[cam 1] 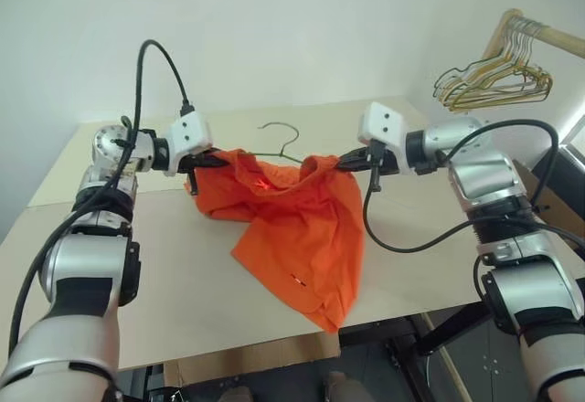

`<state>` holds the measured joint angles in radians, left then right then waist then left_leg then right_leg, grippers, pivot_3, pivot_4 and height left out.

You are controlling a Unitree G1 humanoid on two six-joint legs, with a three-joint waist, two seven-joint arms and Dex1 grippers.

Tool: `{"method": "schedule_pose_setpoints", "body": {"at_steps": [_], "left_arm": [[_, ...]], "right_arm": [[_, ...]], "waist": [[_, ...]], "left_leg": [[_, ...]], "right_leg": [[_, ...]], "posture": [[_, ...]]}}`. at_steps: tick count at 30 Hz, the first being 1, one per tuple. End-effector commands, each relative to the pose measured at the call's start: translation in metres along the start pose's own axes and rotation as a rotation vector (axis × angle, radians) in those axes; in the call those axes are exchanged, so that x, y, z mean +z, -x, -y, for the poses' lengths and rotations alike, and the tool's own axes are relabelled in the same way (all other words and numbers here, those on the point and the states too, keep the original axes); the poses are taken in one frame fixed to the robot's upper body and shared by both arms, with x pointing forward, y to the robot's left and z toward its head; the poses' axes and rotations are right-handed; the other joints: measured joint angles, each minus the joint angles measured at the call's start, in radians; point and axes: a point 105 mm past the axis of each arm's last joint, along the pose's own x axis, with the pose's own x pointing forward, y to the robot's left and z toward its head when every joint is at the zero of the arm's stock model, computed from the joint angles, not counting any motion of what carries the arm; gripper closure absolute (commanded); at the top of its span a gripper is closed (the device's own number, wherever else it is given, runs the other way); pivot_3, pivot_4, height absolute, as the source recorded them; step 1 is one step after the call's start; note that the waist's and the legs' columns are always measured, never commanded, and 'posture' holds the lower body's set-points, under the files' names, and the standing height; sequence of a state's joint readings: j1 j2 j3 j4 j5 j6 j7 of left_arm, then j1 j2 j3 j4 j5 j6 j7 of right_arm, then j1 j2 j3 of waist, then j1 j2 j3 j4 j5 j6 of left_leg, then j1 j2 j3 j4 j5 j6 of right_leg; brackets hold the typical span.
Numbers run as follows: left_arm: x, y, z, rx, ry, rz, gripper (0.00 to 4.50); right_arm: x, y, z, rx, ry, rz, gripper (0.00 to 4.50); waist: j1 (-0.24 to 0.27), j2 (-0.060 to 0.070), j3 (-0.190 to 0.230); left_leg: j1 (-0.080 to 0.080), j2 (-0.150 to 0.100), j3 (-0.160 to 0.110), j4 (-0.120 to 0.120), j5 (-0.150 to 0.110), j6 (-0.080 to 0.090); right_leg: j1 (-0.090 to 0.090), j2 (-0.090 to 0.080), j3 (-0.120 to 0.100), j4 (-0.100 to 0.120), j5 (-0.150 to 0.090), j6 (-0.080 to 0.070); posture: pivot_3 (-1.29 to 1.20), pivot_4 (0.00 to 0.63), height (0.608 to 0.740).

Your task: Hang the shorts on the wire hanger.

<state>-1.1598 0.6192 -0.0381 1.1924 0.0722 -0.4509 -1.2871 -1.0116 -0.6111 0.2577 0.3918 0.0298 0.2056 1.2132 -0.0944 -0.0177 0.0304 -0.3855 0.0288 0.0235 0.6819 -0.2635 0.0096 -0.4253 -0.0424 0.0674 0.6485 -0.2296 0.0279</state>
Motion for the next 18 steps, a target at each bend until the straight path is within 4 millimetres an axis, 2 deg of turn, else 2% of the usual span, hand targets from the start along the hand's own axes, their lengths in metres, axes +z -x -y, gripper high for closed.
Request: {"method": "schedule_pose_setpoints", "body": {"at_steps": [1,4,7,12,18], "left_arm": [[0.02,0.005,-0.012,0.04,-0.036,0.07,4.5],[0.019,0.005,-0.011,0.039,-0.029,0.073,4.5],[0.019,0.005,-0.009,0.024,-0.021,0.088,4.5],[0.02,0.003,-0.006,0.011,-0.019,0.104,4.5],[0.023,0.0,0.0,-0.029,-0.033,0.129,4.5]], "right_arm": [[0.014,0.005,0.01,-0.045,0.085,0.019,4.24],[0.014,0.005,0.011,-0.06,0.134,0.02,3.5],[0.013,0.004,0.018,-0.114,0.183,0.002,2.48],[0.008,0.003,0.012,-0.061,0.239,-0.012,2.48],[0.01,0.0,0.003,0.025,0.206,0.029,2.48]], "waist": [[-0.001,0.0,0.0],[-0.002,0.0,0.0],[-0.002,0.0,0.0],[-0.002,0.0,0.0],[-0.004,0.0,0.0]], "left_leg": [[0.0,0.0,0.0,0.0,0.0,0.0],[0.001,0.0,0.0,0.0,0.0,0.0],[0.001,0.0,0.0,0.0,0.0,0.0],[0.001,0.0,0.0,0.0,0.0,0.0],[0.001,0.0,0.0,0.0,0.0,0.0]], "right_leg": [[0.0,0.0,0.0,0.0,0.0,0.0],[0.0,0.0,0.0,0.0,0.0,0.0],[0.0,0.0,0.0,0.0,0.0,0.0],[0.0,0.0,0.0,0.0,0.0,0.0],[0.0,0.0,0.0,0.0,0.0,0.0]], "posture": [[-0.03,0.0,0.74],[-0.03,0.0,0.74],[-0.03,0.0,0.74],[-0.03,0.0,0.74],[-0.03,0.0,0.74]]}}
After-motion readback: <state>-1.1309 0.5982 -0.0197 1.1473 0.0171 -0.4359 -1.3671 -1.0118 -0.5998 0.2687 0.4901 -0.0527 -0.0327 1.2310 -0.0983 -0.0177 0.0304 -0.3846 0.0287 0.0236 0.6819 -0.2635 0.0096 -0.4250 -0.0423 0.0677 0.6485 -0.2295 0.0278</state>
